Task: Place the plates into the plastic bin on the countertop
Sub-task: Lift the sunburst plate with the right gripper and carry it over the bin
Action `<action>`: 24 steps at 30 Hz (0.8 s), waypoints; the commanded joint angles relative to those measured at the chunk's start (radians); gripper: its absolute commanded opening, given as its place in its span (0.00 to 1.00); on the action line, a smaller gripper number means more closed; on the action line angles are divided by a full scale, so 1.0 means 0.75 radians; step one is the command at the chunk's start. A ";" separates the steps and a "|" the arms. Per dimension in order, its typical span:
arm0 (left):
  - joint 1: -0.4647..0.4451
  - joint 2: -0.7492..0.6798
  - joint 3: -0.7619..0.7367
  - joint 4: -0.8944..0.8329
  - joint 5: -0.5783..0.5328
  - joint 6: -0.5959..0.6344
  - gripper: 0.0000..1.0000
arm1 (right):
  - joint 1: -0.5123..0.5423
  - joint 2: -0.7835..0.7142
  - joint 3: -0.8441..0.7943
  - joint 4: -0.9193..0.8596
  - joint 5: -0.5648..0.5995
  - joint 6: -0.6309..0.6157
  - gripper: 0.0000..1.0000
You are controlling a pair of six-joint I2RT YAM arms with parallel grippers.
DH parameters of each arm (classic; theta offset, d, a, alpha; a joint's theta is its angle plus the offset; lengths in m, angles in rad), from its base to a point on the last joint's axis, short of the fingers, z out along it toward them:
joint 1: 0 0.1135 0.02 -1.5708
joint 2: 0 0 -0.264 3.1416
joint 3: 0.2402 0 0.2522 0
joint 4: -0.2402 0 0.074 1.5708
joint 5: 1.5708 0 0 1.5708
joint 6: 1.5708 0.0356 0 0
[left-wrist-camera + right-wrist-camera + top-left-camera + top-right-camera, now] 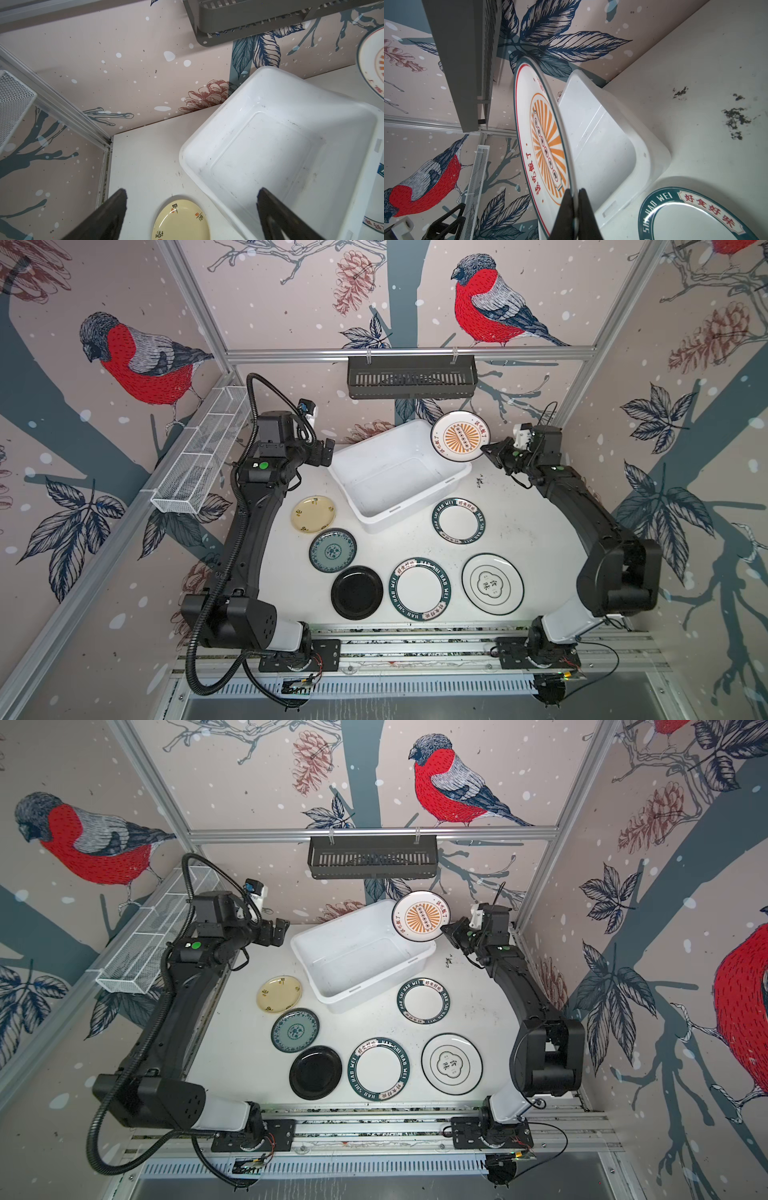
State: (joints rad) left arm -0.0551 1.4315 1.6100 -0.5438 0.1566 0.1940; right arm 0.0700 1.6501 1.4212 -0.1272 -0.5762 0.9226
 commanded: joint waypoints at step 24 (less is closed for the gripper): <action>-0.001 -0.068 -0.039 0.027 0.151 -0.033 0.96 | 0.310 0.579 0.722 -0.532 0.179 -0.006 0.01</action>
State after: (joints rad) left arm -0.0551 1.3838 1.5898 -0.5583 0.2420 0.1825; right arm 0.2932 2.0689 1.9484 -0.5198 -0.4580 0.8955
